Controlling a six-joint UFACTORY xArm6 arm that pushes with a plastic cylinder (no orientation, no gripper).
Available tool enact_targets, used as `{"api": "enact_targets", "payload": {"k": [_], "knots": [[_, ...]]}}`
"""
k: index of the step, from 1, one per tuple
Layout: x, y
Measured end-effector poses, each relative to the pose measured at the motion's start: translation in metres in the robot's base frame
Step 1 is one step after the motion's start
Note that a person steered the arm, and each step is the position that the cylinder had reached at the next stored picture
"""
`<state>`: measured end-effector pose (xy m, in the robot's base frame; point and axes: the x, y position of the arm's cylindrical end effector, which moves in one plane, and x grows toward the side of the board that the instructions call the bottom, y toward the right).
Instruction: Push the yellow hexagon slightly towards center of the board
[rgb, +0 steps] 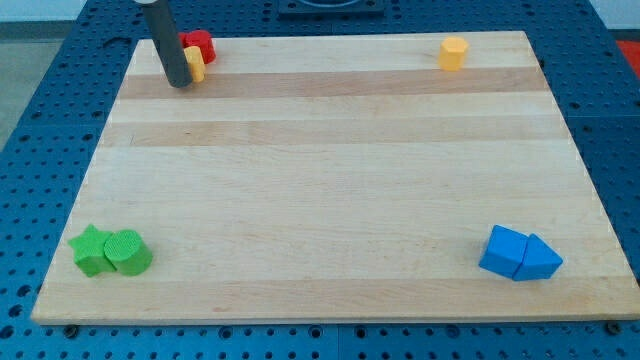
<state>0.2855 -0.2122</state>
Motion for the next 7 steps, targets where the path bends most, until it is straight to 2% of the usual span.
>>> {"api": "enact_targets", "payload": {"k": [2,3,4,6,7], "knots": [[0.006,0.011],[0.037,0.071],[0.025,0.118],[-0.093,0.215],[-0.093,0.262]]}}
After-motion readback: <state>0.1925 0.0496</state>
